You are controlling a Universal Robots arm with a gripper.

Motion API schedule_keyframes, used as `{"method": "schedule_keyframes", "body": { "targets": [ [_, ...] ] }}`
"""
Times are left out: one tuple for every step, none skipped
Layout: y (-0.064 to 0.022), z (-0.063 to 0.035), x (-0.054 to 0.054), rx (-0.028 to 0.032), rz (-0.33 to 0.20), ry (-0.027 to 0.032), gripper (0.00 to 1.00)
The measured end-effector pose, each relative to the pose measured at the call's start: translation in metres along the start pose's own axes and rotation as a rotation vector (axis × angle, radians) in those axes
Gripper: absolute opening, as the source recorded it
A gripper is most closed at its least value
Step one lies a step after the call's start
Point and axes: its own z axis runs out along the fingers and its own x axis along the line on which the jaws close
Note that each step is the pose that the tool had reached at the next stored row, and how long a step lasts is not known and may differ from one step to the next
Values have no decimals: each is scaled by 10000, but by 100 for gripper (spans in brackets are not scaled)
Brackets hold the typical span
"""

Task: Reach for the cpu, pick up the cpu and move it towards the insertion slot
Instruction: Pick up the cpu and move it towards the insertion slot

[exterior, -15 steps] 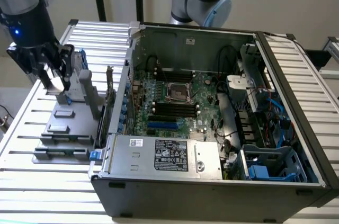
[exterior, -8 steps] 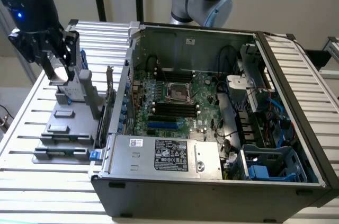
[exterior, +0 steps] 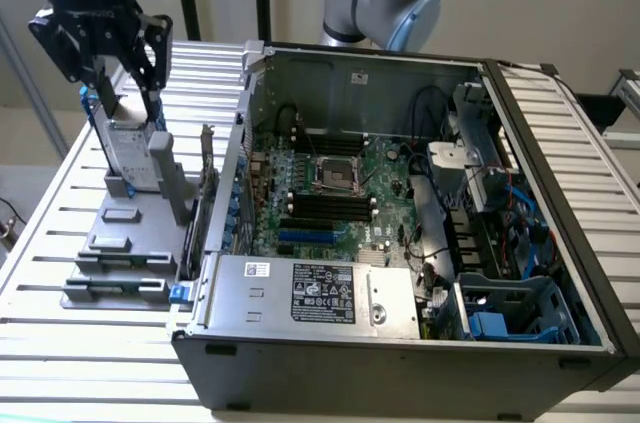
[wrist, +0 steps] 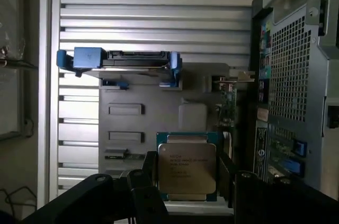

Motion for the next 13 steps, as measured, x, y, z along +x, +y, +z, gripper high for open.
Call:
{"method": "schedule_keyframes", "body": {
  "targets": [
    [2,-38,-45,-6,-1,7,55],
    [3,-76,-92,-9,-1,16,55],
    [4,-112,-137,-9,1,28,55],
    [6,-146,-181,-11,2,37,55],
    [7,-178,-226,-13,2,46,55],
    [8,-206,-270,-16,2,52,55],
    [8,-234,-315,-17,2,61,55],
    [9,-261,-359,-17,3,69,55],
    [10,-288,-405,-19,4,75,55],
    [11,-312,-448,-20,5,81,55],
    [12,-339,-496,-21,4,89,55],
    [12,-358,-541,-23,4,95,55],
    [12,-364,-587,-22,5,98,55]
  ]
}}
